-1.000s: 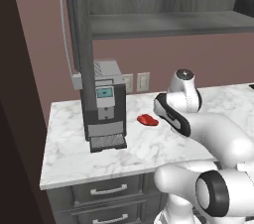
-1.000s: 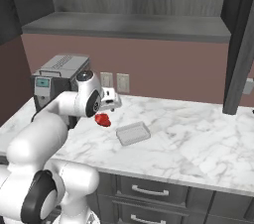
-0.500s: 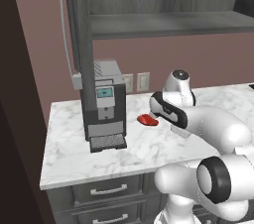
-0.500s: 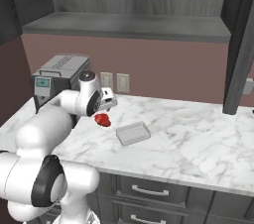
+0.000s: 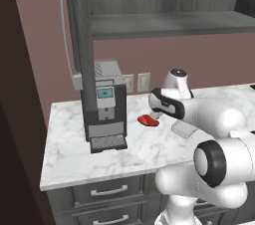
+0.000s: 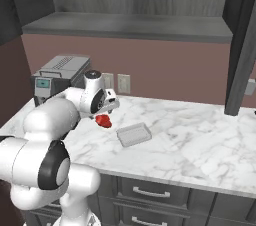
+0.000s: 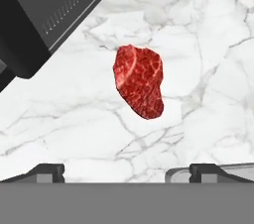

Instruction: Retrieve the tupperware from the cabinet, then place the raw meat into the tupperware to avoid contamination.

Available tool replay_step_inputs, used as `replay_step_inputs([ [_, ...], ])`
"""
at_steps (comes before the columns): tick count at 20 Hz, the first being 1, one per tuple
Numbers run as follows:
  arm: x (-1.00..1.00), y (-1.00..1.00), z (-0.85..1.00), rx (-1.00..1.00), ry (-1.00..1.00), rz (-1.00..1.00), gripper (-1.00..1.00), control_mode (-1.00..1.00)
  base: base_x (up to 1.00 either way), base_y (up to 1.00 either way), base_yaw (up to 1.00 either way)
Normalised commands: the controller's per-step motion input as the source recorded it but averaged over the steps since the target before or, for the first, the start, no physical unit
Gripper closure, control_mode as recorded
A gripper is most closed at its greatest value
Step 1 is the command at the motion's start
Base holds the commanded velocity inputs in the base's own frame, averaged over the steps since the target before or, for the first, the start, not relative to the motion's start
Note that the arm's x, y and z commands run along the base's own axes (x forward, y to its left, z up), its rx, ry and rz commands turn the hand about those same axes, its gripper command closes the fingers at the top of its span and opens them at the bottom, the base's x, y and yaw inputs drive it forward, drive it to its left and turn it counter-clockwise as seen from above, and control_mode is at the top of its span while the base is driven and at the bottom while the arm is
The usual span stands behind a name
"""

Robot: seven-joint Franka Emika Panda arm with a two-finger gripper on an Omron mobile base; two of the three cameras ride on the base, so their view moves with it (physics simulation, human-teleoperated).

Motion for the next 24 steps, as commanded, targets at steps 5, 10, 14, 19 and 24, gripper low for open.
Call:
replay_step_inputs([
  [5,0.09,0.02,-0.13,-0.01,0.08,0.06,-1.00,-1.00,0.00,0.00,0.00],
  [10,0.20,0.00,-0.26,-0.04,0.00,0.08,-1.00,-1.00,0.00,0.00,0.00],
  [14,0.25,-0.05,-0.38,-0.03,0.00,0.10,-1.00,-1.00,0.00,0.00,0.00],
  [19,0.12,0.00,-0.26,0.00,0.00,0.10,-1.00,-1.00,0.00,0.00,0.00],
  [24,0.14,0.00,-0.18,0.00,0.00,0.07,-1.00,-1.00,0.00,0.00,0.00],
])
